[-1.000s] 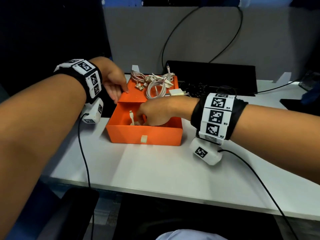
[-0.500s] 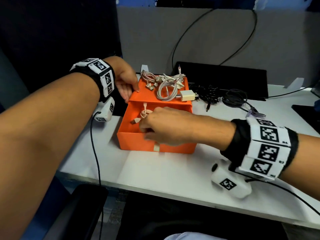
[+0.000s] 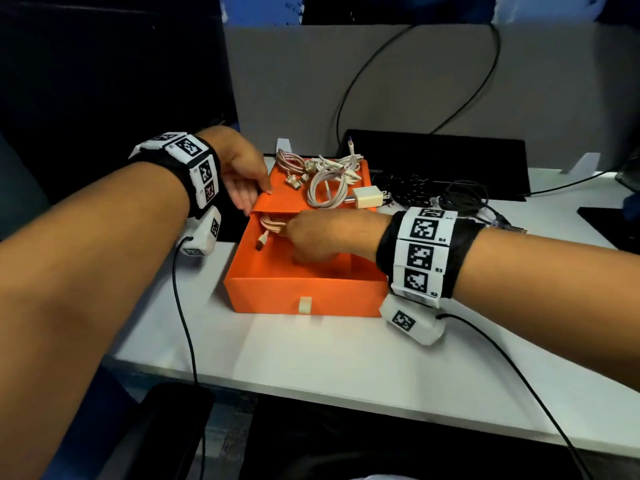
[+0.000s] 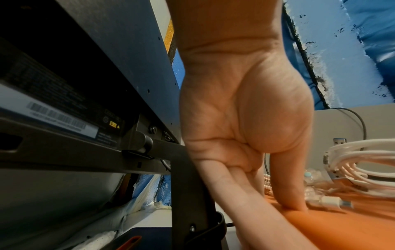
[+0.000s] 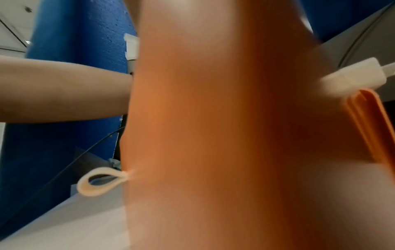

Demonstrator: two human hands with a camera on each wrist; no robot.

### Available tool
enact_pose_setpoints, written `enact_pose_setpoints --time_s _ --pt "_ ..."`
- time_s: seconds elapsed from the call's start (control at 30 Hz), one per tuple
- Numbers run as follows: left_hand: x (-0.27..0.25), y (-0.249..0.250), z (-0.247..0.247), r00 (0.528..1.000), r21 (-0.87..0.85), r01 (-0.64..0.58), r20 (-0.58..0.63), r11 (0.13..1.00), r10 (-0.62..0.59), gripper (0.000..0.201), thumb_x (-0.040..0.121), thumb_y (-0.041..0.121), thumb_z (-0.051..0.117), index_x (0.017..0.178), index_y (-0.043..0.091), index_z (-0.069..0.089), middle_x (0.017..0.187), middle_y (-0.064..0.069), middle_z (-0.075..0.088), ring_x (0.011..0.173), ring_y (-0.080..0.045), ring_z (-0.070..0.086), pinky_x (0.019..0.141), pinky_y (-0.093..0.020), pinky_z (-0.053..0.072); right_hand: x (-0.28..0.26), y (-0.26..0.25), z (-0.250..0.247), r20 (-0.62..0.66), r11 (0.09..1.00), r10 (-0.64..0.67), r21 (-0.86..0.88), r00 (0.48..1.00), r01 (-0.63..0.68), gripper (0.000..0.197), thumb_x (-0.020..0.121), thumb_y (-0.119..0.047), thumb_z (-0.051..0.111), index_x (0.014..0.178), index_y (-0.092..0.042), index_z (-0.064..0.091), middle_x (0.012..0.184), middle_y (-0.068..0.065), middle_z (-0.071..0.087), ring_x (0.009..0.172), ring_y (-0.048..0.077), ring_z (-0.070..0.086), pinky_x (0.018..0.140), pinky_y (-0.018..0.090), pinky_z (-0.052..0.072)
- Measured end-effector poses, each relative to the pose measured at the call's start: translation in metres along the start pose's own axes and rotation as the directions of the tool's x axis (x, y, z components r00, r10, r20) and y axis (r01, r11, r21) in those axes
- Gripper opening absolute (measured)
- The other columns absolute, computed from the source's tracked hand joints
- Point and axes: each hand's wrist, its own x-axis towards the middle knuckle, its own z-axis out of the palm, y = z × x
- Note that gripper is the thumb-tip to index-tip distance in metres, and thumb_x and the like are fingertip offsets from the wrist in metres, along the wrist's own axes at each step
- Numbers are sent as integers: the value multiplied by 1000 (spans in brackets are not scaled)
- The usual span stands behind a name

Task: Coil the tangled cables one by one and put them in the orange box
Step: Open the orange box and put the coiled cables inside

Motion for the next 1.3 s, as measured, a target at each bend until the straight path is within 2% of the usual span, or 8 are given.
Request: enact_pose_setpoints --time_s 0.13,0.3,0.4,0.5,0.6,0.67,1.0,1.3 --pt "0 -2 1 1000 3 -14 -20 1000 14 41 109 22 45 98 -11 66 75 -20 75 60 -23 75 53 -30 62 -2 -1 2 15 999 -8 -32 1000 8 35 108 -34 49 129 -9 63 122 5 66 97 23 60 76 31 42" --pt "2 -6 1 998 -1 -46 -33 999 46 41 108 22 48 94 -10 69 79 -20 76 62 -23 76 57 -30 63 -15 9 -22 -288 999 -39 8 957 43 36 103 -42 55 129 -20 64 124 9 66 114 31 63 76 35 43" --pt "3 -7 2 997 -7 -61 -38 998 61 39 107 23 49 103 -11 69 85 -22 76 65 -24 76 58 -31 64 -24 27 -34 -443 994 4 -99 897 -53 38 101 -35 58 135 -19 59 132 12 57 124 35 54 91 45 46" --pt "3 -5 1 999 2 -40 -34 999 40 42 108 23 47 108 -14 67 87 -23 75 64 -24 76 59 -33 63 -28 48 -28 -362 916 191 -268 912 -299 54 100 -29 58 151 -20 44 143 17 45 130 39 47 98 50 43" --pt "2 -3 1 999 7 -22 -32 1000 23 43 109 23 47 111 -15 66 89 -24 75 64 -24 76 60 -34 63 -30 59 -17 -297 920 216 -258 930 -296 49 99 -20 59 147 -21 49 135 14 48 96 31 59 60 36 45" --pt "2 -2 1 999 7 -19 -35 1000 19 43 109 23 47 111 -15 66 87 -24 75 63 -24 76 61 -34 62 -31 63 -13 -332 927 173 -263 927 -267 42 100 -15 57 142 -17 54 137 17 48 92 33 63 53 36 40" --pt "-3 -1 2 999 8 -16 -32 1000 16 41 109 22 46 104 -12 66 79 -20 76 63 -24 76 56 -32 63 -38 76 -8 -491 955 93 -202 866 -218 26 103 -20 58 128 -17 66 118 12 59 103 31 63 66 39 52" --pt "-5 0 2 999 6 -13 -30 1000 13 40 109 23 45 104 -11 67 81 -20 77 65 -25 77 56 -33 63 -44 82 -10 -397 992 126 33 909 -123 29 99 -26 63 127 -24 60 113 4 67 93 22 64 71 38 54"
